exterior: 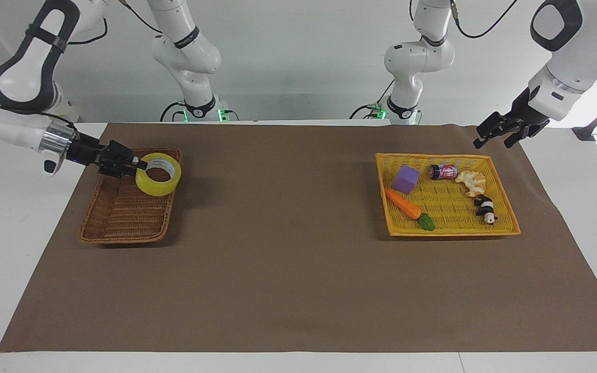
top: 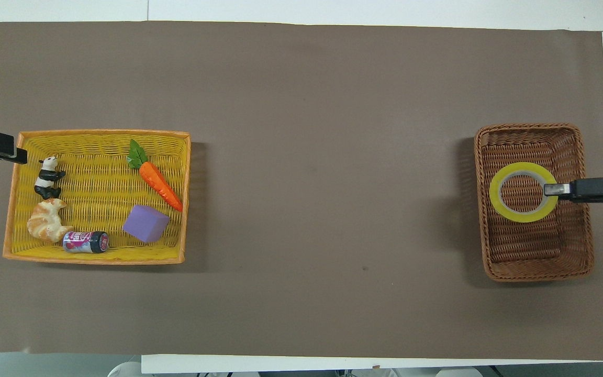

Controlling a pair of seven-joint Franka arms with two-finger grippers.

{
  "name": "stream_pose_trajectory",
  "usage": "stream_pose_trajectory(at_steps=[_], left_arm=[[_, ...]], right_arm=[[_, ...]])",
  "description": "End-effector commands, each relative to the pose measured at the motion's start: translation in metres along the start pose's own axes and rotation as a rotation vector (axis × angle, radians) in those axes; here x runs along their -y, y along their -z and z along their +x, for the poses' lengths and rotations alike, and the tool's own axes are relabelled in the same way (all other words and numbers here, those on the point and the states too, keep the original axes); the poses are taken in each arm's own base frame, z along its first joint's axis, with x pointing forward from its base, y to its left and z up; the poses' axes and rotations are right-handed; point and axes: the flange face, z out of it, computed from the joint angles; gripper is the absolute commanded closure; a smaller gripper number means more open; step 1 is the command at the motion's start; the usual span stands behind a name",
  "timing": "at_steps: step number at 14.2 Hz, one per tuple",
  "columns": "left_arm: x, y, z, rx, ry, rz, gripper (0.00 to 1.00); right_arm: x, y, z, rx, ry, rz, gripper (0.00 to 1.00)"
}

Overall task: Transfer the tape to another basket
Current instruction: 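Carry the tape with the right gripper over the brown basket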

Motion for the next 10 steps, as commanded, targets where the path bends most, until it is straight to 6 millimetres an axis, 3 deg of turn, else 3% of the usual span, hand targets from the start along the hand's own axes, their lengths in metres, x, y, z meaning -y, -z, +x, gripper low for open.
stream_pose_trajectory(at_steps=[1,2,3,6,10], left_arm=[[-0.001,-0.004,-0.007,0.009,-0.009,0.032,0.01],[0.000,-0.003,-0.007,0.007,-0.003,0.032,0.01],[0.000,-0.003,-0.007,0.006,-0.008,0.035,0.01],[0.001,-0.003,-0.008,0.013,-0.008,0.066,0.01],[-0.003,0.019,-0.012,-0.009,-0.017,0.099,0.01]], right_arm=[[-0.055,0.016,-0.013,0.022,0.012,0.043,1.00],[-0.075,0.014,-0.017,0.028,0.028,0.065,1.00],[-0.083,0.012,-0.018,0.035,0.056,0.063,1.00],[-0.087,0.007,-0.014,0.040,0.067,0.035,1.00],[-0.094,-0.005,-0.009,0.066,0.128,-0.038,1.00]])
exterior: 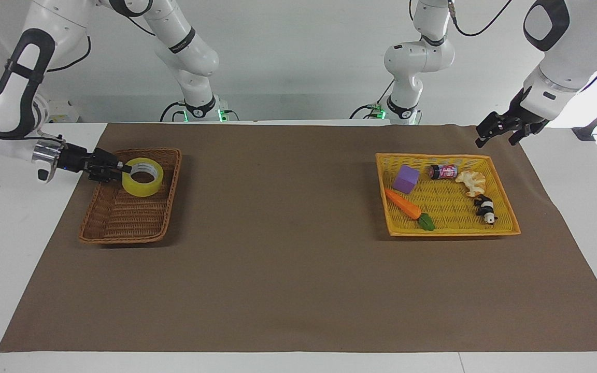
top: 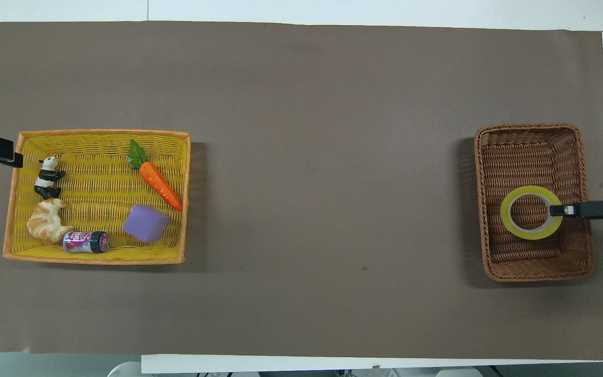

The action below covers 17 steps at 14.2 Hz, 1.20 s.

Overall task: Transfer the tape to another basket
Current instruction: 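Carry the tape with the right gripper over the brown basket, then lower the tape into the brown basket and open the right gripper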

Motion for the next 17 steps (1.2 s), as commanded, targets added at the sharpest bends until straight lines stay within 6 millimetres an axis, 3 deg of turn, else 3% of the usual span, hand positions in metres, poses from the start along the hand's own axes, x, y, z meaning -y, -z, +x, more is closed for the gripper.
stream_pose_trajectory(at_steps=[1,6,7,8,10,15,17], left_arm=[[-0.003,0.019,-0.010,-0.003,-0.006,0.030,0.01],[-0.010,0.030,-0.019,-0.030,-0.032,0.075,0.01],[-0.009,0.031,-0.019,-0.031,-0.033,0.080,0.01],[-0.009,0.030,-0.019,-0.030,-0.032,0.081,0.01],[-0.008,0.031,-0.019,-0.030,-0.032,0.084,0.01],[-0.007,0.028,-0.020,-0.021,-0.028,0.089,0.01],[-0.001,0.028,-0.019,-0.021,-0.018,0.087,0.01]], right_arm=[[-0.001,0.000,0.000,0.018,0.073,-0.049,1.00],[-0.001,-0.003,0.000,0.031,0.089,-0.060,0.99],[-0.001,-0.004,0.000,0.034,0.095,-0.061,0.93],[0.001,-0.005,0.002,0.037,0.105,-0.059,0.71],[0.003,-0.006,0.004,0.041,0.111,-0.061,0.00],[0.021,0.014,0.019,0.085,0.174,-0.150,0.00],[0.048,0.018,0.031,0.130,0.229,-0.214,0.00]])
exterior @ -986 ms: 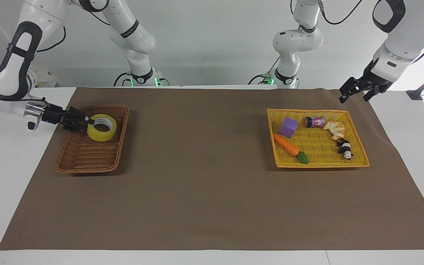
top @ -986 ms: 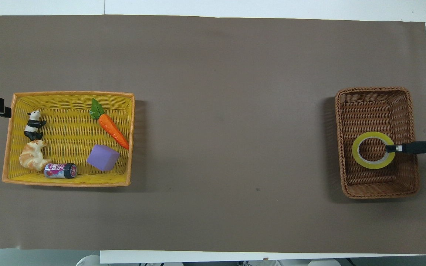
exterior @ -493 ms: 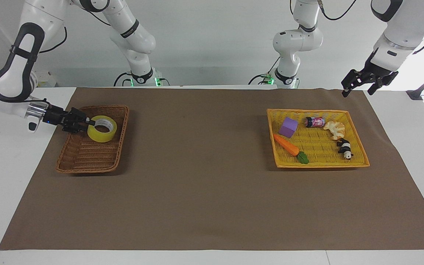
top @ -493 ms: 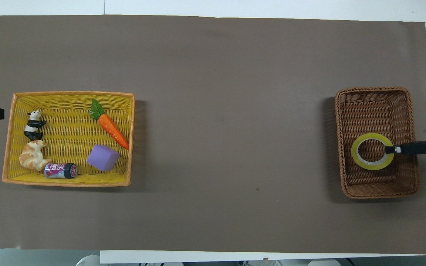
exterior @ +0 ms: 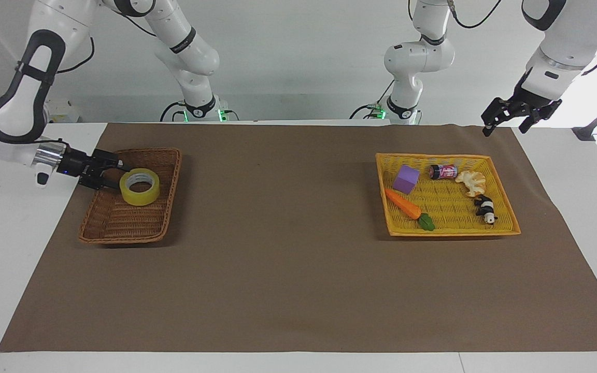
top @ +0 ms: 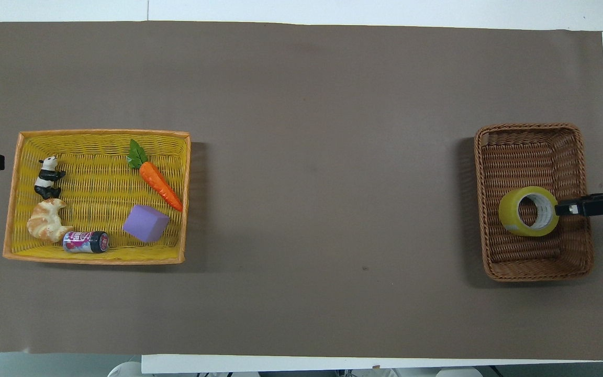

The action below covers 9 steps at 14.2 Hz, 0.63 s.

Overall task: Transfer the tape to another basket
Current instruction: 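Lower the tape into the brown basket and open the right gripper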

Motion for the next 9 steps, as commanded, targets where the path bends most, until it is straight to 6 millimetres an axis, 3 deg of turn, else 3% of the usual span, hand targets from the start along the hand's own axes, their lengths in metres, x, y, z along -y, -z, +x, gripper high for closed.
stream_pose_trajectory(at_steps=[1,6,9], left_arm=[[0.008,0.002,-0.006,0.011,0.008,0.021,0.01],[0.009,0.002,-0.006,0.011,0.011,0.020,0.01],[0.010,0.003,-0.006,0.010,0.013,0.019,0.01]], right_arm=[[0.042,0.023,0.014,0.062,0.092,-0.113,0.00],[0.148,0.059,0.057,0.192,0.136,-0.417,0.00],[0.217,0.067,0.080,0.222,-0.053,-0.610,0.00]])
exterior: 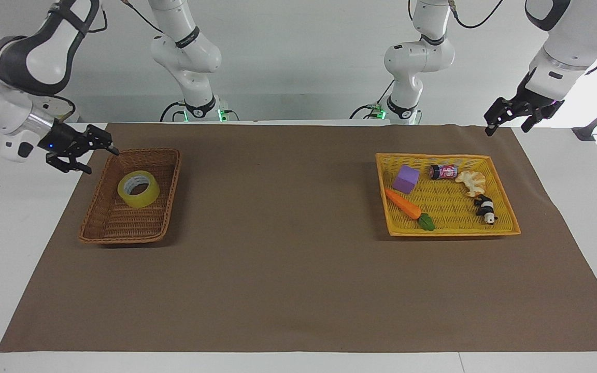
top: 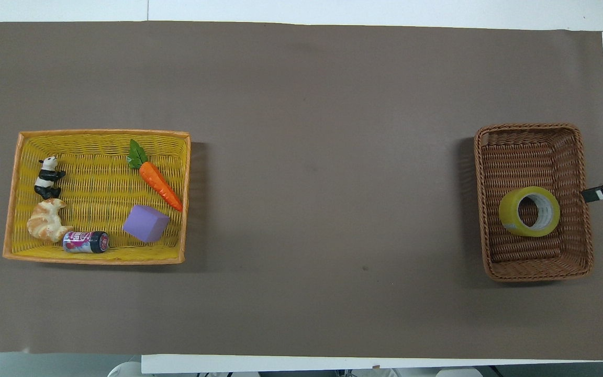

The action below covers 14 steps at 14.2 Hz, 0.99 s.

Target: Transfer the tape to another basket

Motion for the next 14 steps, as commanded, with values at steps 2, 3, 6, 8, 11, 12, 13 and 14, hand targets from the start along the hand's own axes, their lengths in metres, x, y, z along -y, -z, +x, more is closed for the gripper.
stream_pose_trajectory(at_steps=[2,3,6,8,11,12,13,14], left_arm=[[0.003,0.002,-0.005,0.006,0.000,0.021,0.01],[0.002,0.002,-0.005,0.006,-0.002,0.021,0.01],[0.003,0.002,-0.005,0.006,-0.001,0.019,0.01],[0.003,0.002,-0.005,0.006,0.000,0.021,0.01],[0.003,0.002,-0.005,0.006,0.000,0.021,0.01],[0.002,0.002,-0.005,0.006,-0.002,0.019,0.01],[0.002,0.002,-0.005,0.006,-0.002,0.021,0.01],[0.002,0.003,-0.006,0.004,-0.002,0.021,0.01]], right_arm=[[0.050,0.040,0.009,0.066,-0.267,-0.129,0.00],[0.060,0.048,0.005,0.067,-0.293,-0.135,0.00],[0.091,0.063,0.005,0.064,-0.337,-0.209,0.00],[0.097,0.077,0.008,0.047,-0.357,-0.232,0.00],[0.117,0.071,0.025,0.052,-0.317,-0.278,0.00],[0.121,0.070,0.027,0.053,-0.309,-0.277,0.00],[0.122,0.069,0.030,0.049,-0.308,-0.277,0.00],[0.113,0.060,0.034,0.071,-0.322,-0.270,0.00]])
